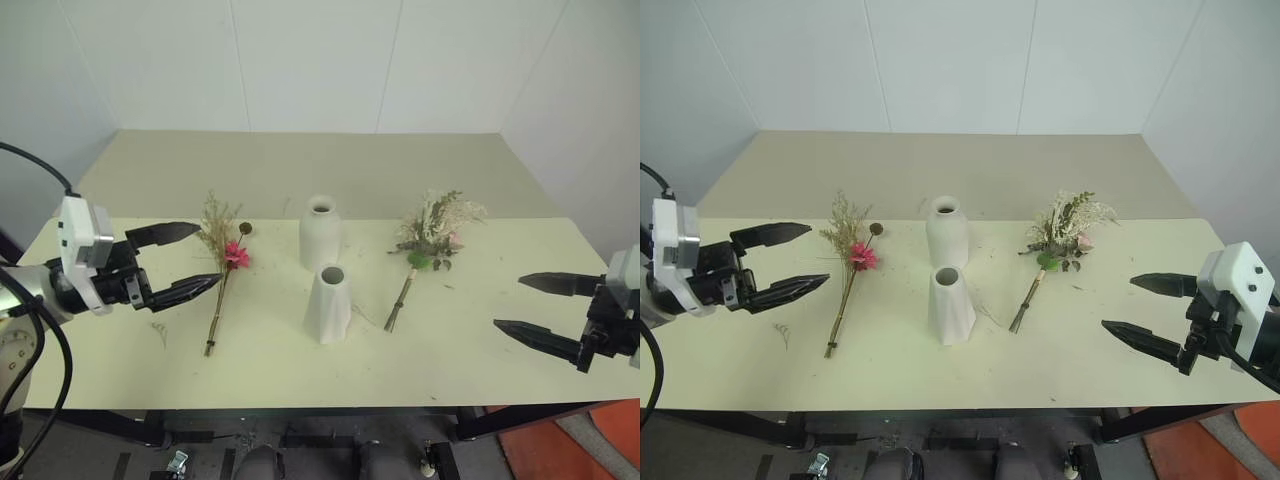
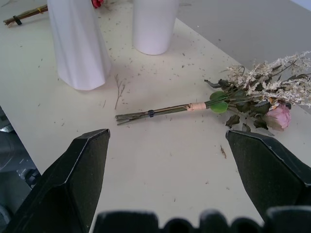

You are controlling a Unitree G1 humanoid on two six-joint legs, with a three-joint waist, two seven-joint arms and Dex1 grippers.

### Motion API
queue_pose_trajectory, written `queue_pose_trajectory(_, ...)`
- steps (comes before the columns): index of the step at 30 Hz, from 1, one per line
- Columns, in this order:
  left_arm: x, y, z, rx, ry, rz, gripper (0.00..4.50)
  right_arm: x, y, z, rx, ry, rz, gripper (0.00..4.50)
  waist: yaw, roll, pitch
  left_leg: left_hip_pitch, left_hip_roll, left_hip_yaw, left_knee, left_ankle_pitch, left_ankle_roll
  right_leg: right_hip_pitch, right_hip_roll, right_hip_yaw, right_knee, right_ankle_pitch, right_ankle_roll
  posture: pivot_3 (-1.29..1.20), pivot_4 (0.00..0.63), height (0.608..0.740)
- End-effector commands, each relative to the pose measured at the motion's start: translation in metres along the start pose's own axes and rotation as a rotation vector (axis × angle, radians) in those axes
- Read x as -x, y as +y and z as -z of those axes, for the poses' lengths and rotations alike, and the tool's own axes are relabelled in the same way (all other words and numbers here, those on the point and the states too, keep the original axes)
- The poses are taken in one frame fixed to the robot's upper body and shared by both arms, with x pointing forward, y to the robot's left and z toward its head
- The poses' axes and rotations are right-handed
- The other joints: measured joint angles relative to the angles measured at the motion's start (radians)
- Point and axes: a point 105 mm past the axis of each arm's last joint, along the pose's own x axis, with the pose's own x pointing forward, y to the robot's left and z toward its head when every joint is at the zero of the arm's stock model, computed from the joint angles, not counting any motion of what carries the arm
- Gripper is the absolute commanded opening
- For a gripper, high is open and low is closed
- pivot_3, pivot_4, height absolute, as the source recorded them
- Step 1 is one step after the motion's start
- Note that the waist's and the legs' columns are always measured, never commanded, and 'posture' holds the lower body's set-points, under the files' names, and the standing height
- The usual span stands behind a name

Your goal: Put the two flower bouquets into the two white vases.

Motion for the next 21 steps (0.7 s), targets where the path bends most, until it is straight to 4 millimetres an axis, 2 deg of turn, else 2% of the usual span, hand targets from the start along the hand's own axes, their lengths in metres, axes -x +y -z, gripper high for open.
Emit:
queue_pose_trajectory(1,0.002,0.002,-0.011,-0.043,-0.009,-0.002,4.48,0.005,-0.005,-0.010,0.055,-0.031,0.041,4.50,0.000,0.000,0.000,0.000,0.000,0.000,0.000,0.000,0.000,0.000,0.000,0.000,0.000,0.000,0.000,0.00,0.150,0.740)
queue_pose_trajectory(17,0.002,-0.003,-0.014,-0.036,-0.035,-0.003,4.48,-0.009,-0.009,-0.011,0.057,-0.039,0.012,4.50,0.000,0.000,0.000,0.000,0.000,0.000,0.000,0.000,0.000,0.000,0.000,0.000,0.000,0.000,0.000,0.00,0.150,0.740)
queue_pose_trajectory(21,0.002,0.000,-0.008,-0.037,0.026,-0.033,4.48,-0.014,-0.009,-0.012,0.055,-0.044,0.009,4.50,0.000,0.000,0.000,0.000,0.000,0.000,0.000,0.000,0.000,0.000,0.000,0.000,0.000,0.000,0.000,0.00,0.150,0.740)
